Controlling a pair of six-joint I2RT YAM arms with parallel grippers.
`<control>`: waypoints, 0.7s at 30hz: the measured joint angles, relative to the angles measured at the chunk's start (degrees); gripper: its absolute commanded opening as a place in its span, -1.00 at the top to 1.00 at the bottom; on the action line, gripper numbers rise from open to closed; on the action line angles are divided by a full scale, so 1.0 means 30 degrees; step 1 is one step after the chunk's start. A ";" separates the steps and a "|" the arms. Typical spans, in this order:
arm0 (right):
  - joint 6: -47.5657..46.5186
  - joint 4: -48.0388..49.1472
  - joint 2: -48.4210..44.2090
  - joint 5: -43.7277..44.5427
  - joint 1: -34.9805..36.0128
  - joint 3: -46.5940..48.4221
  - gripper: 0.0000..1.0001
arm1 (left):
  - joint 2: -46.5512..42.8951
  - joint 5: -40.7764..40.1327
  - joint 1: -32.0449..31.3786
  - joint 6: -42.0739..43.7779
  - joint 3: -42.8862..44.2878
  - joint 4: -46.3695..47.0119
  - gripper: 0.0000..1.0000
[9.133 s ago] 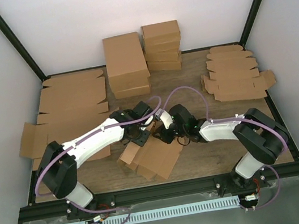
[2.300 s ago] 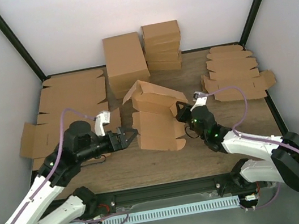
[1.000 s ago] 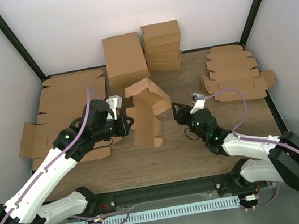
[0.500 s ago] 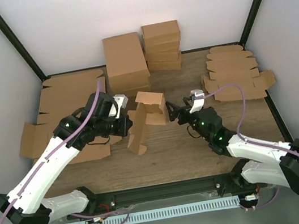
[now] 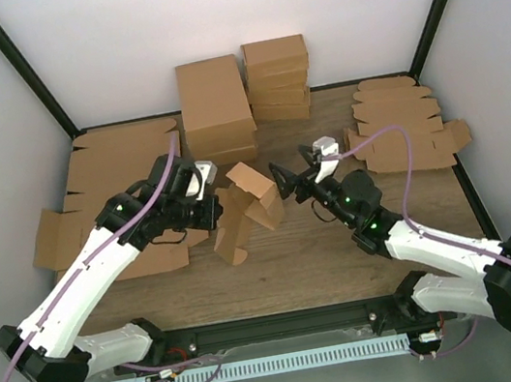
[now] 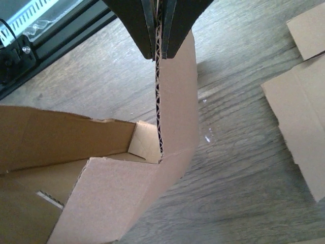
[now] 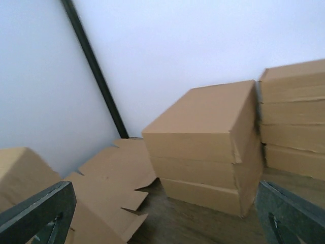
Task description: Fold the paper box
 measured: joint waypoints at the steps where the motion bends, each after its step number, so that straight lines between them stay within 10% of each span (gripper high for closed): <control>1: -0.0270 0.0561 0.0255 -0.0444 0.0044 0.0007 -1.00 | 0.0044 -0.0022 0.0160 0.0036 -0.0073 0.0007 0.92; 21: -0.7380 -0.0248 0.9049 -0.3563 0.3286 0.9282 -1.00 | 0.0678 -0.0372 0.3803 0.1596 -0.0335 -0.0117 0.93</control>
